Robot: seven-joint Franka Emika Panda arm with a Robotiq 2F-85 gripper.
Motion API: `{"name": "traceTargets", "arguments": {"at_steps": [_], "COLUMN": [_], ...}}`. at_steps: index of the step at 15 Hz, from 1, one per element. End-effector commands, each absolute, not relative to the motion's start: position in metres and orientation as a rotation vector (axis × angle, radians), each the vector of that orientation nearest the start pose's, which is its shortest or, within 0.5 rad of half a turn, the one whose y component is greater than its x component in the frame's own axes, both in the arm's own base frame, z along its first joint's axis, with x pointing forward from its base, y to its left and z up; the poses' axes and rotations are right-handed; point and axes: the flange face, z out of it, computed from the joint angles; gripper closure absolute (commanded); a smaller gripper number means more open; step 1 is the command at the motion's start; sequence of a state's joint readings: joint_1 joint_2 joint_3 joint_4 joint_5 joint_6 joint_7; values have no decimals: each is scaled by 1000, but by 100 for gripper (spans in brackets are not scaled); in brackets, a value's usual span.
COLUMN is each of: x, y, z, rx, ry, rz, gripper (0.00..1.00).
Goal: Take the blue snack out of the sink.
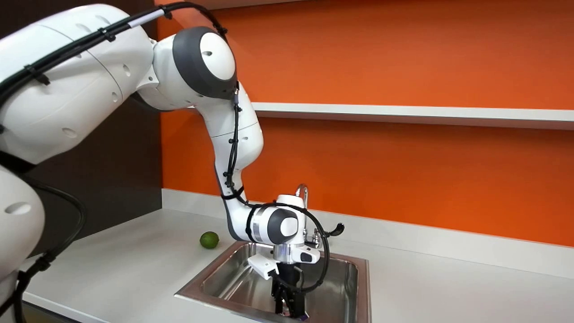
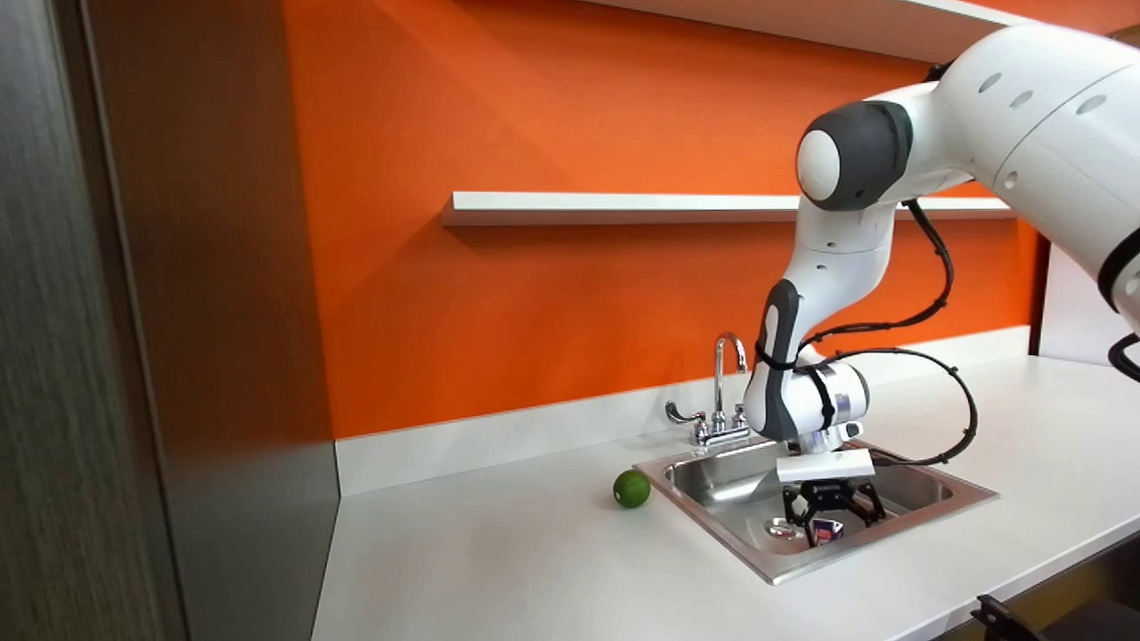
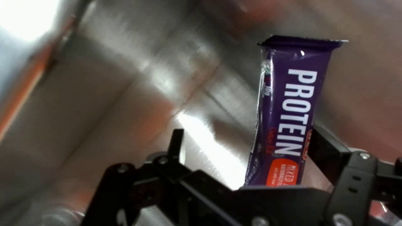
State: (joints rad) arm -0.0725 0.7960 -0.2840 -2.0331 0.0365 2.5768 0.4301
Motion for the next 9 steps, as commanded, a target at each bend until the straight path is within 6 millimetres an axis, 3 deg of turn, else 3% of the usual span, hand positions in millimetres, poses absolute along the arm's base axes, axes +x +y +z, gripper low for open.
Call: {"name": "traceTargets", "arguments": {"at_steps": [1, 4, 5, 6, 9], "x": [515, 518, 518, 519, 523], "y": [-206, -207, -207, -207, -207], "z": [43, 40, 39, 39, 39], "rx": [-3087, -3091, -3092, -3093, -3094], "ry": [1277, 1273, 1272, 1271, 1263], "rz": [347, 350, 351, 351, 346], "gripper": [0, 0, 17, 28, 51]}}
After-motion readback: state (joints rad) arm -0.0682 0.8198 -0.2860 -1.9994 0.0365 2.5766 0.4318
